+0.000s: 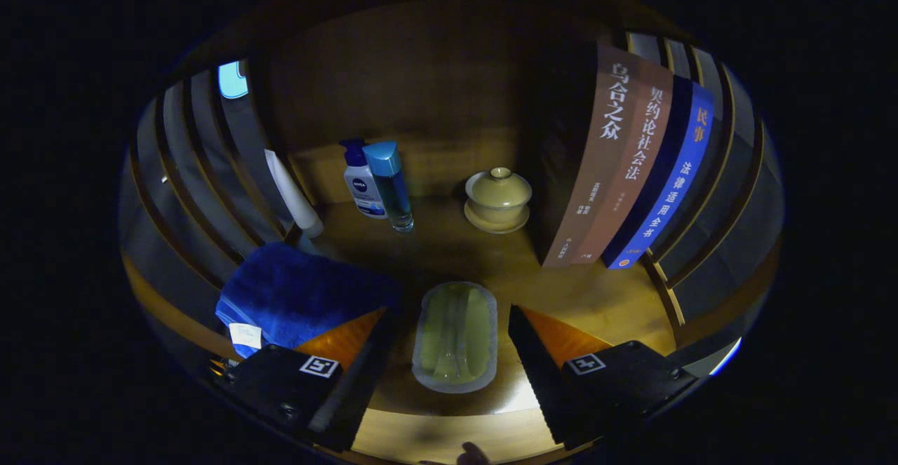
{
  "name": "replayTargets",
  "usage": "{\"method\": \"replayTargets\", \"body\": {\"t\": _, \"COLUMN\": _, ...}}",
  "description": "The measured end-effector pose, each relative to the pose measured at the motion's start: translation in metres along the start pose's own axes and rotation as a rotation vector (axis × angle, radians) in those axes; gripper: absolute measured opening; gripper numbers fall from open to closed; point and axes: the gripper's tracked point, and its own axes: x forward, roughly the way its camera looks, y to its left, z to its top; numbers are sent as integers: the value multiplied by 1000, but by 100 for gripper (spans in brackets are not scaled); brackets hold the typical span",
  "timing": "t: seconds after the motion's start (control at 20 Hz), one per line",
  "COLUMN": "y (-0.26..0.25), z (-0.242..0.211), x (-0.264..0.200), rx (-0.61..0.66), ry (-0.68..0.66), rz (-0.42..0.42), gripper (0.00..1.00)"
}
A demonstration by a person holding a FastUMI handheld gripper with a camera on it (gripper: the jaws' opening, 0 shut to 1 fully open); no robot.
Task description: Pull open the drawer, take out the items inside it, and place them on the countertop above the cabinet.
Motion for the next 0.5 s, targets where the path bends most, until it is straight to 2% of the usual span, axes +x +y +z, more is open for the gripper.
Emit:
{"method": "replayTargets", "body": {"t": 0.2, "y": 3, "z": -12, "x": -30, "rx": 8, "ry": -52, "rz": 20, "gripper": 100}}
{"method": "replayTargets", "body": {"t": 0.5, "y": 11, "z": -47, "x": -105, "rx": 11, "ry": -149, "rz": 63, "gripper": 100}}
